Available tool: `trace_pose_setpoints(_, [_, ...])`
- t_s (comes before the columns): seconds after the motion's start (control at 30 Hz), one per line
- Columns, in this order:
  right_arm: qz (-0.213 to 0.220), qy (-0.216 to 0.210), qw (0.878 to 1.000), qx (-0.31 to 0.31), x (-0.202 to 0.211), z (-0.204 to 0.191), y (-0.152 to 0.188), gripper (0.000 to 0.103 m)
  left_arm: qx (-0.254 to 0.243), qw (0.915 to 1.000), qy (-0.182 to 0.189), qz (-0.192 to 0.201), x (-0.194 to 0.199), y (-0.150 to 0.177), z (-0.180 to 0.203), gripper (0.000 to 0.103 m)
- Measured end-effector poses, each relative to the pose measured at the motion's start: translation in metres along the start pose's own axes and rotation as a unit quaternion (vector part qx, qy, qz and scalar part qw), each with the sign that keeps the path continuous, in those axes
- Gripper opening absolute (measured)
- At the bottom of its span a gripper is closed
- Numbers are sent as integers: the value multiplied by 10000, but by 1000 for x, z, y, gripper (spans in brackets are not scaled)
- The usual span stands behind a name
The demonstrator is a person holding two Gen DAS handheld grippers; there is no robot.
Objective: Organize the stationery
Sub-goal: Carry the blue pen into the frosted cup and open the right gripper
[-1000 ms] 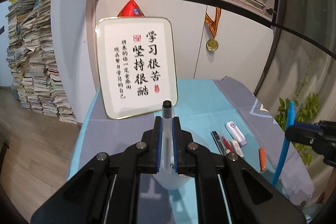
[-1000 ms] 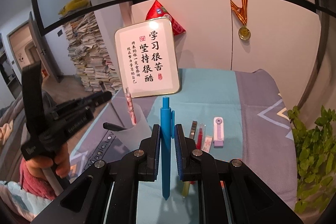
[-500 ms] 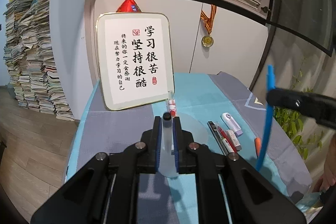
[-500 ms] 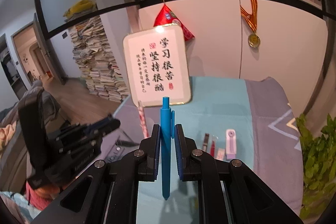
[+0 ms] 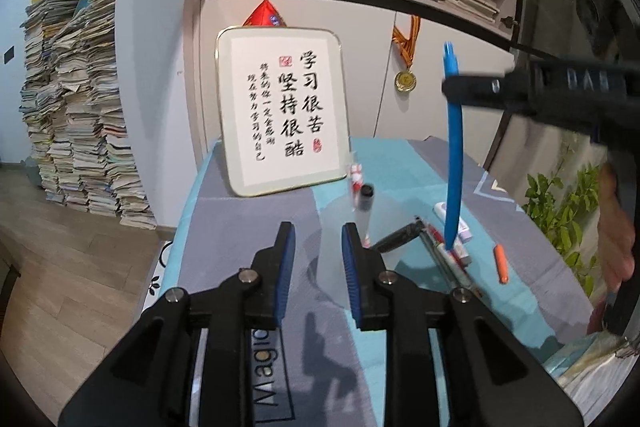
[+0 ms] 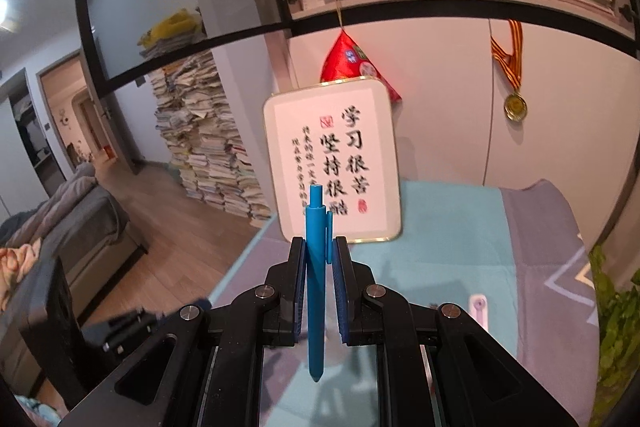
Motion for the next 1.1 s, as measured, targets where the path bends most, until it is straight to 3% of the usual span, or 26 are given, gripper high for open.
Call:
trace_pose_setpoints(0.57, [48, 146, 9999, 47, -33, -3, -11, 14, 115, 9995, -126, -247, -13, 17, -19, 22])
trace_pose_setpoints(1.1, [-324, 433, 9981, 293, -55, 4, 19, 14, 122, 9990, -99, -418, -19, 23, -16, 22])
Point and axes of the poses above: each gripper's, at about its wrist camera, not at the fingertips, and x roughly against the way its jaws point, z to its right, y to its underside, the point moved 8 cm from there along -x, roughly the way its jaws point, and after that the axes turned 3 degrees about -y, right-handed, at the moved point
